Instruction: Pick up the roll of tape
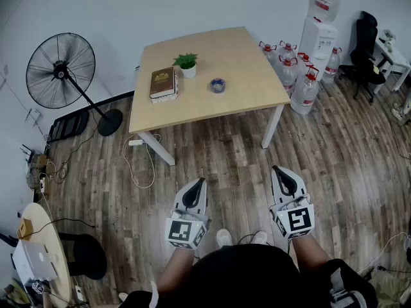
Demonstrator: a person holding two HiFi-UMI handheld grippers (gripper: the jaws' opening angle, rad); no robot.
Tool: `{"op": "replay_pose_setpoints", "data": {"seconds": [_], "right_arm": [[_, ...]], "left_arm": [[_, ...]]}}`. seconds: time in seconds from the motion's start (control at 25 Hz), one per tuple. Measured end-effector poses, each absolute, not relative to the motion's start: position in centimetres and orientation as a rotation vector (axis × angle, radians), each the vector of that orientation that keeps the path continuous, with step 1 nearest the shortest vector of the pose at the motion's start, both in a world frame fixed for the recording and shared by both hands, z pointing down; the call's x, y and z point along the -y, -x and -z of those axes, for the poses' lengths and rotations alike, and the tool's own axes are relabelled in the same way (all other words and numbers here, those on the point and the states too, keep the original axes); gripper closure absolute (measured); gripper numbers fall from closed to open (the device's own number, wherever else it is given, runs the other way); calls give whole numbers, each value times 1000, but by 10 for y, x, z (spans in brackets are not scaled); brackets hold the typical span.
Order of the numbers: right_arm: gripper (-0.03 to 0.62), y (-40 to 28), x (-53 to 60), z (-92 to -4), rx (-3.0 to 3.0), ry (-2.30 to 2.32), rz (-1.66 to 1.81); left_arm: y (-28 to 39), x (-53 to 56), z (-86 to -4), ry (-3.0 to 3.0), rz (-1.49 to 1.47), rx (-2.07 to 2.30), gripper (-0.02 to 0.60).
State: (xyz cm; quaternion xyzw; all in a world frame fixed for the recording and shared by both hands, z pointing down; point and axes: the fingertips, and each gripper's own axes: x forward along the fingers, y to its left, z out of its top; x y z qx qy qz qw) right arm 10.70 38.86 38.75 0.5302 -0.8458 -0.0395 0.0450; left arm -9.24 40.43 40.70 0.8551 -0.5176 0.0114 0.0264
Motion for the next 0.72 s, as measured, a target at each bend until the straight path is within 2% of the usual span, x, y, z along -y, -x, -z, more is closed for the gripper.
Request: {"op": "replay_pose_setpoints", "data": {"seconds": [0.72], "right_arm": [[599, -54, -380, -382, 2578, -1615, 183]], "left_arm": [[118, -392, -401, -2731, -24, 1509, 581]]}}
